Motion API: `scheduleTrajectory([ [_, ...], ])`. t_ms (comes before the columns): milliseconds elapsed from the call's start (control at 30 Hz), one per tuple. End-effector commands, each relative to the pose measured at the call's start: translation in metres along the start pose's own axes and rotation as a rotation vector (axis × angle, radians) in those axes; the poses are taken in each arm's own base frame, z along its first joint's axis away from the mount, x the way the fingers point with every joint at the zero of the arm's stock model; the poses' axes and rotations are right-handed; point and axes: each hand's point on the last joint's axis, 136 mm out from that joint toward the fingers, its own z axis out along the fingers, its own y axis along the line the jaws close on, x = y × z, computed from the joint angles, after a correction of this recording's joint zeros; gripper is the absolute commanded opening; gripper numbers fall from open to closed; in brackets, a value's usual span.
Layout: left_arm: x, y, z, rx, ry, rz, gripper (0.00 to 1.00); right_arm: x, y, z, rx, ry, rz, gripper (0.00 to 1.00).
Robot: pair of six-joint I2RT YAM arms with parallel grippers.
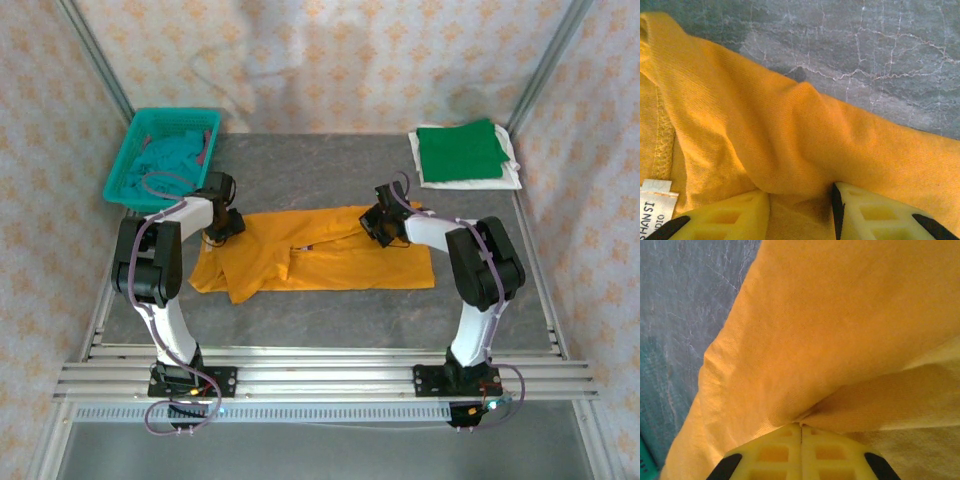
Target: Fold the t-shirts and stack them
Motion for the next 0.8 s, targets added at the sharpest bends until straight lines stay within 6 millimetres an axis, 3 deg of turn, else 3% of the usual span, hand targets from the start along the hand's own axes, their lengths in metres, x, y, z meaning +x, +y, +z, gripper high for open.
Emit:
scheduleTrajectory([
  [0,0.014,0.006,0.004,-0.013,0.045,0.004,0.39,-0.006,0.010,-0.009,-0.005,-0.040,-0.030,0.00],
  [333,0.013,0.007,0.004,-0.026,0.045,0.007,0.39,0.004,0.002,-0.045,0.010,-0.025,-0.052,0.00],
  [567,0.013,0.009,0.007,-0.040,0.052,0.004,0.39,0.021,-0.022,-0.048,0.042,0.025,-0.037,0.01],
  [767,0.009,0.010,0.005,-0.054,0.045,-0.003,0.39,0.032,-0.035,-0.042,0.074,0.070,-0.046,0.20],
])
